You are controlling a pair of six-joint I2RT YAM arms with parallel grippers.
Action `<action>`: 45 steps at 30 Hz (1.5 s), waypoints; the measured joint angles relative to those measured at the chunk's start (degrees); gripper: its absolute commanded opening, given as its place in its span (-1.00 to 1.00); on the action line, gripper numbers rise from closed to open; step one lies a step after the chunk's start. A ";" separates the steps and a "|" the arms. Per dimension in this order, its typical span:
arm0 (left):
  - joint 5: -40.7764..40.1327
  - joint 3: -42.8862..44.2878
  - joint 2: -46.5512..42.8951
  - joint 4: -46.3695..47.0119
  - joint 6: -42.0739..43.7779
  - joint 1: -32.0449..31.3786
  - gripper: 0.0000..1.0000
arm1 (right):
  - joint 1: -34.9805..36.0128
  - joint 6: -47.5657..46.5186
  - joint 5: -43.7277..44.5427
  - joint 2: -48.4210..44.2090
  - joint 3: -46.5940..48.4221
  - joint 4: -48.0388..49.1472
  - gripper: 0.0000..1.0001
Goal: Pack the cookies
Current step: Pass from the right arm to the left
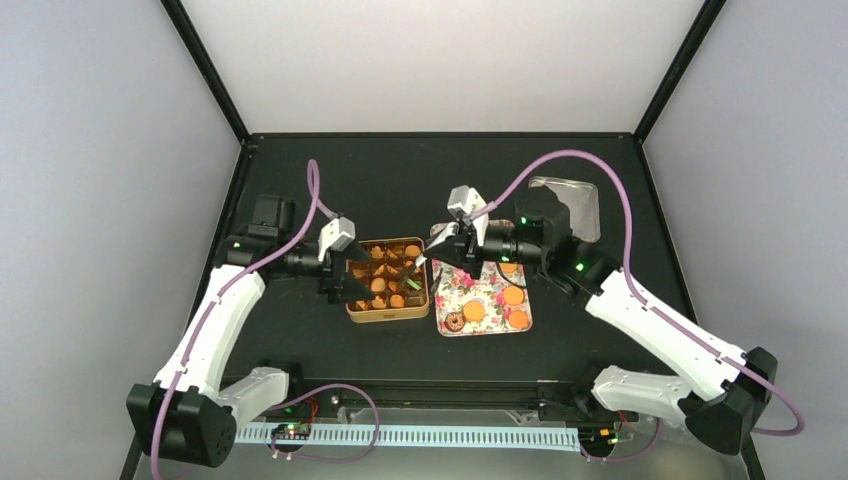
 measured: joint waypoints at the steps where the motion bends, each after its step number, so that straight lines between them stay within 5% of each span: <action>1: 1.16 -0.11 0.07 0.92 -0.22 -1.88 0.93 | 0.00 -0.42 -2.56 1.20 2.21 0.11 -0.71; 8: 7.89 0.42 6.56 -1.95 4.52 -5.68 0.75 | 0.00 0.13 -17.75 6.93 5.07 0.28 -0.73; 13: 13.31 4.48 14.08 -16.63 19.37 -9.68 0.42 | 0.00 1.29 -27.17 8.92 6.38 0.02 -0.72; 19: 17.99 7.56 18.03 -29.70 29.59 -16.74 0.25 | 0.00 -2.08 -33.35 9.79 14.40 -4.48 -0.72; 27: 19.39 8.28 17.35 -33.88 31.39 -21.42 -0.36 | 0.00 -7.08 -35.71 11.61 17.88 -9.90 -0.72; 31: 19.41 8.26 16.55 -34.29 32.04 -22.12 -0.96 | 0.04 -9.14 -36.15 12.55 19.02 -11.98 -0.64; 39: 19.37 8.35 15.93 -34.62 33.33 -23.58 -0.97 | 0.39 -8.79 -33.64 12.87 19.69 -11.08 0.44; 45: 17.44 9.53 15.89 -31.76 27.50 -23.52 -0.97 | 0.59 -4.81 -25.14 11.87 17.73 -7.45 0.99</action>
